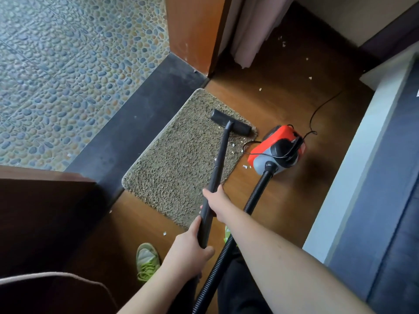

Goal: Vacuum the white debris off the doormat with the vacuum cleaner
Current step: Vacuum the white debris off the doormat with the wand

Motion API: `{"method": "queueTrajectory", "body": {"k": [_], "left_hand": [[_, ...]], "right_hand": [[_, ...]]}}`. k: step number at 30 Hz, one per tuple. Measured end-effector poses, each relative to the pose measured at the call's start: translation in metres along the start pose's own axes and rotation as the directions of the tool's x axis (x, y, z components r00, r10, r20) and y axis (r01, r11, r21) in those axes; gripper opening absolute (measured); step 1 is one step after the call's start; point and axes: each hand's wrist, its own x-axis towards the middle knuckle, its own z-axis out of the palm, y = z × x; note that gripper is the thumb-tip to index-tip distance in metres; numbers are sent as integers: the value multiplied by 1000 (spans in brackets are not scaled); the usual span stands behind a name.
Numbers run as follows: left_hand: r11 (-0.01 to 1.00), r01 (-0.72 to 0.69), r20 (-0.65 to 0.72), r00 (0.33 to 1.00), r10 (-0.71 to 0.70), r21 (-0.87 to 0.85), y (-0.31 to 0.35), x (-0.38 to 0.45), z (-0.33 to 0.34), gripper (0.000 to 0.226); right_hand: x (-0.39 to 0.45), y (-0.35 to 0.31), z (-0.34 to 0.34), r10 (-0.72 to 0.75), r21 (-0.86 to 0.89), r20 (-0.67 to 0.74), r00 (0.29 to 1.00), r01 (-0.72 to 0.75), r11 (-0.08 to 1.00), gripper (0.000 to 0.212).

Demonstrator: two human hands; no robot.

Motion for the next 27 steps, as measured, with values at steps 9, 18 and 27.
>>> {"method": "queueTrajectory", "body": {"k": [9, 18, 27], "left_hand": [[998, 3, 5, 1000, -3, 64, -47, -26, -41, 84], [999, -27, -11, 1000, 28, 19, -50, -30, -44, 81], [996, -64, 1, 998, 64, -57, -19, -12, -45, 78]], "right_hand": [[-45, 5, 46, 10, -9, -37, 999, -10, 1000, 79], [-41, 9, 51, -28, 16, -61, 998, 29, 999, 73], [-21, -15, 33, -63, 121, -98, 993, 75, 990, 77]]}}
